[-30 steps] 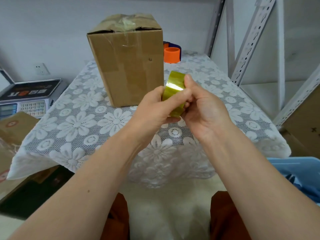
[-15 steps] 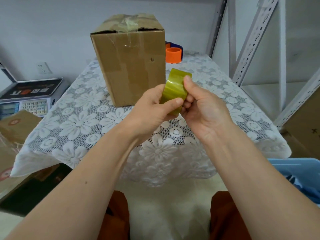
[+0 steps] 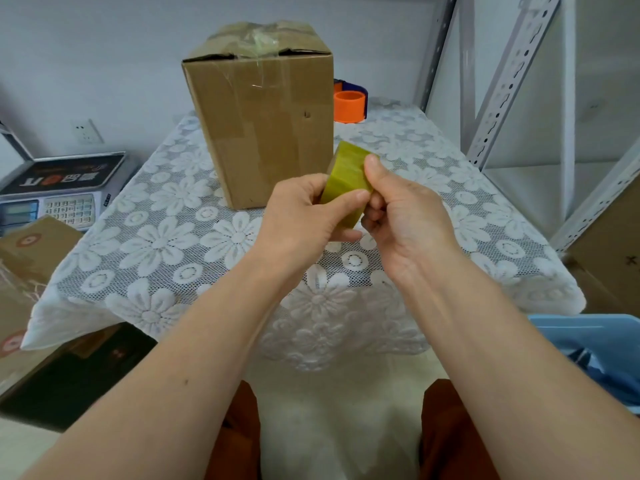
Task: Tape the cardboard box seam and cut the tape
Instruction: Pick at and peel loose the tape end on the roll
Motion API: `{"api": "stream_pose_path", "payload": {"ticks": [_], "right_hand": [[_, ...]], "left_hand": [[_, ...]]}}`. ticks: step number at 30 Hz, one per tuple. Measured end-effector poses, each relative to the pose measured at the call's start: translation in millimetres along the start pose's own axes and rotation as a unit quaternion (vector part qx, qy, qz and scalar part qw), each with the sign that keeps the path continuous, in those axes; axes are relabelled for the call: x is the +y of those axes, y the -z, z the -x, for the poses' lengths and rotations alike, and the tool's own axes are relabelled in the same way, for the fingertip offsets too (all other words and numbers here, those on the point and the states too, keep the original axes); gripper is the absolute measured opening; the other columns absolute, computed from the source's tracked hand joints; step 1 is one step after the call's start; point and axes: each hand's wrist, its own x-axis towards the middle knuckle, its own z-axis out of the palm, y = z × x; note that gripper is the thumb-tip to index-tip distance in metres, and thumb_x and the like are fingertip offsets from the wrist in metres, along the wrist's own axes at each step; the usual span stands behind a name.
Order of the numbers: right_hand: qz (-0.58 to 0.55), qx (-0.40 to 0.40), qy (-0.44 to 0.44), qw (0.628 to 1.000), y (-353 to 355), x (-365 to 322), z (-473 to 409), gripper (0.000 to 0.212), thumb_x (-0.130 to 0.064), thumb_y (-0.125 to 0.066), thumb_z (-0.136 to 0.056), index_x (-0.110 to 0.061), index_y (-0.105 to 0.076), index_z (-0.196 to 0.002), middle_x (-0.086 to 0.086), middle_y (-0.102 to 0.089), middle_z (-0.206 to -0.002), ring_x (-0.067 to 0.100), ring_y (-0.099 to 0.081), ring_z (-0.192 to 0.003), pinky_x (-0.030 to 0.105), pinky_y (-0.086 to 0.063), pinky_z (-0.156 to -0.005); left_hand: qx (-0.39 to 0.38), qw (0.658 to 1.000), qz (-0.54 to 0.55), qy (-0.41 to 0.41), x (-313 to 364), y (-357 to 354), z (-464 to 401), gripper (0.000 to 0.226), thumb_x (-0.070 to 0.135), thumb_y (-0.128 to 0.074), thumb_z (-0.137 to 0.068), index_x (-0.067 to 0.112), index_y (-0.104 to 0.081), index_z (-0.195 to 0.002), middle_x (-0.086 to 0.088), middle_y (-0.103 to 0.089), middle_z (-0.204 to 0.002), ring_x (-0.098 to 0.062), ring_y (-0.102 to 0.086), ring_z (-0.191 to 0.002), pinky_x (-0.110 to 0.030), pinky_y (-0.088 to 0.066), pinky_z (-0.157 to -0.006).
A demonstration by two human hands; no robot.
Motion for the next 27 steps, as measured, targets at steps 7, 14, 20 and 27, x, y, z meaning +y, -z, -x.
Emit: {"api": "stream_pose_path", "payload": {"ticks": [7, 14, 20, 27], "right_hand": [[-0.004, -0.005, -0.001, 1.0, 2.9, -1.9, -2.6, 0.035, -0.024, -0.068, -0.084, -0.016, -0.049, -0.056, -0.004, -0.038, -0.046, 0.009, -0.035, -0.046, 0.02, -0.038, -0.05], [0.015, -0.007, 0.029, 0.999, 6.2, -6.6, -4.5, 0.039, -0.024, -0.069, -0.083, -0.017, -0.046, -0.053, -0.003, -0.036, -0.048, 0.011, -0.035, -0.049, 0.026, -0.04, -0.056], [0.022, -0.018, 0.034, 0.999, 5.5, -4.9, -3.5, 0.04, -0.023, -0.07, -0.083, -0.018, -0.048, -0.05, -0.002, -0.037, -0.05, 0.009, -0.037, -0.047, 0.021, -0.041, -0.053], [-0.003, -0.033, 0.02, 0.999, 5.7, -8.3, -6.5, 0.041, -0.022, -0.069, -0.083, -0.016, -0.046, -0.05, -0.005, -0.039, -0.044, 0.01, -0.036, -0.047, 0.026, -0.04, -0.056]], "left_hand": [[-0.064, 0.997, 0.035, -0.011, -0.2, 5.3, -3.4, 0.01, 0.0, -0.061, -0.088, -0.003, -0.067, -0.095, -0.005, -0.07, -0.076, -0.016, -0.067, -0.072, -0.025, -0.059, -0.068], [-0.107, 0.989, 0.096, 0.018, 5.5, 6.6, -0.2, 0.023, -0.005, -0.057, -0.088, -0.009, -0.062, -0.11, -0.019, -0.069, -0.098, -0.023, -0.068, -0.09, -0.034, -0.058, -0.084], [0.009, 0.995, 0.097, 0.023, 3.9, 2.0, 2.2, 0.021, 0.012, -0.074, -0.078, 0.0, -0.07, -0.095, -0.015, -0.07, -0.088, -0.021, -0.069, -0.077, -0.034, -0.061, -0.071], [-0.005, 0.994, 0.104, -0.042, 5.9, -2.1, 4.2, 0.011, -0.004, -0.061, -0.086, 0.003, -0.068, -0.091, -0.003, -0.073, -0.071, -0.016, -0.071, -0.072, -0.031, -0.061, -0.069]]}}
